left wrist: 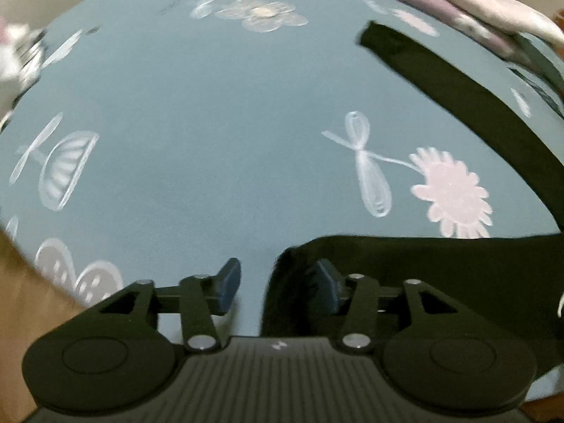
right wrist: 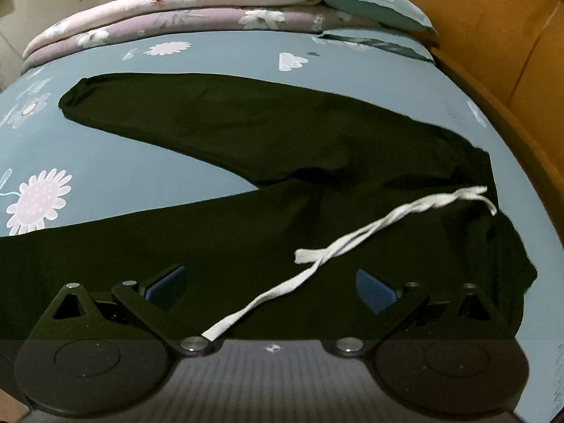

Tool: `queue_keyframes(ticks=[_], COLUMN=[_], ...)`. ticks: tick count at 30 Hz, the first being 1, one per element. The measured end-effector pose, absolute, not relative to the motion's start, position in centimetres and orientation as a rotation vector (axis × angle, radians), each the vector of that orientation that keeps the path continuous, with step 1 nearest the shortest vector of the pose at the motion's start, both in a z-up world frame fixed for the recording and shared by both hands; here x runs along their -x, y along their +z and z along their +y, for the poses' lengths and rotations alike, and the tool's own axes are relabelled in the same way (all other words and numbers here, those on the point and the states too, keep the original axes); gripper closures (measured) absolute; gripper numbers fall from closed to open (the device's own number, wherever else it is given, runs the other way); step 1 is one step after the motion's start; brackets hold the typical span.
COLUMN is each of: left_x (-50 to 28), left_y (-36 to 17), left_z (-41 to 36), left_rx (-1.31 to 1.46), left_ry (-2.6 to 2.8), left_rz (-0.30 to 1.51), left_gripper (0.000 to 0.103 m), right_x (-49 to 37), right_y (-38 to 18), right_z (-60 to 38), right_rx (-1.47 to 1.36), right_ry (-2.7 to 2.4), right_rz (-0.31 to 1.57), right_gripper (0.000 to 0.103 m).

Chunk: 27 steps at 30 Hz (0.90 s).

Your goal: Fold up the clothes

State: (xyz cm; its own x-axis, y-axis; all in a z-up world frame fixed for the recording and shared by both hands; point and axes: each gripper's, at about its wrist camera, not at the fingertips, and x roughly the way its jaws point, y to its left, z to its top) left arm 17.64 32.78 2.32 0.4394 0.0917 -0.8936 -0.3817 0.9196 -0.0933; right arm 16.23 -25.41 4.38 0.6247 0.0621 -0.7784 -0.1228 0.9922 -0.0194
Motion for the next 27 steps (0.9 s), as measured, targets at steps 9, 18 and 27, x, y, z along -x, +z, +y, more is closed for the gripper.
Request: queue_keyframes(ticks=[9, 18, 27], left_x=[-20.1, -20.0, -19.0], left_y=[-2.8, -2.9, 0.4], left_z=[32.5, 34.4, 35.3], left_rx=[0.177, 0.207, 0.255], left_ry=[0.144, 0.159, 0.089], left_rz=[1.153, 1.107, 1.073], left_gripper=[0.063, 0.081, 0.080], right_x=[-12.9, -11.1, -11.8], right_y=[5.1, 4.7, 3.7], right_z=[-25.4, -25.3, -23.2], right_rx=[0.070, 0.027, 0.020], right_ry=[0.017, -0.116, -0.020], right_rz=[0.889, 0.888, 0.910], right_gripper=[0.000, 0.000, 0.000])
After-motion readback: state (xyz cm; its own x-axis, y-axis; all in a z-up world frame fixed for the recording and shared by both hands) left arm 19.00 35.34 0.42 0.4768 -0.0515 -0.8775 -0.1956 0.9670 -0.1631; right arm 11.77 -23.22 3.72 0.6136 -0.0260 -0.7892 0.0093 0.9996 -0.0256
